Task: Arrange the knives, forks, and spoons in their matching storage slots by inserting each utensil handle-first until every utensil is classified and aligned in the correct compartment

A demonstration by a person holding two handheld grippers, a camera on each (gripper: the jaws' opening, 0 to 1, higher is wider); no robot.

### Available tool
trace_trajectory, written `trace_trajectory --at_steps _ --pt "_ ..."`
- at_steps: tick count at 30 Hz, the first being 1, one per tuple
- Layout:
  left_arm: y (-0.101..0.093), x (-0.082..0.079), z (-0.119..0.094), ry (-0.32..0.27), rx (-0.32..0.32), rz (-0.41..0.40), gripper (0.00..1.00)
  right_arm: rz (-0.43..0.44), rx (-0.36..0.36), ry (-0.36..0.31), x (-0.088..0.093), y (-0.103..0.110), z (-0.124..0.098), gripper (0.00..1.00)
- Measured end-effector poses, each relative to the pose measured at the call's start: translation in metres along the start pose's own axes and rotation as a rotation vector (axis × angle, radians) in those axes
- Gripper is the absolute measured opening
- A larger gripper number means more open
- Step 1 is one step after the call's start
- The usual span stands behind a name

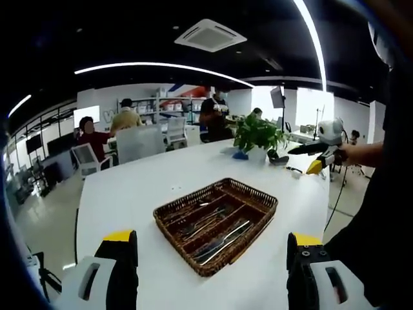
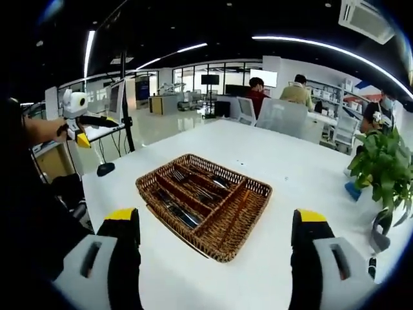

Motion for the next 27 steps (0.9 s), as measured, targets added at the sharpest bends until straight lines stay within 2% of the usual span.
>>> trace_trajectory --at_steps 14,23,27 --pt "0.001 0.003 0.001 0.015 -0.002 0.014 1.00 -0.015 -0.015 0.006 0.002 -0.001 -0.002 0.99" --pt "-0.001 0.006 0.005 0.028 0.015 0.014 1.00 -0.029 -0.065 0.025 0.009 0.004 0.009 0.97" --pt "0.000 0.007 0.005 0.030 0.015 0.011 1.00 -0.053 -0.119 0.025 0.013 0.012 0.018 0.93"
Point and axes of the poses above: the point that each gripper's makers call its tool centre point, and the gripper's own axes: z roughly forward along the fingers, y roughly to its left, x roughly out of its underside, the point moved 5 cm from there along -z, roughly backward along the fingers, and after that the axes turned 8 degrees about y, right-handed, at the moved point
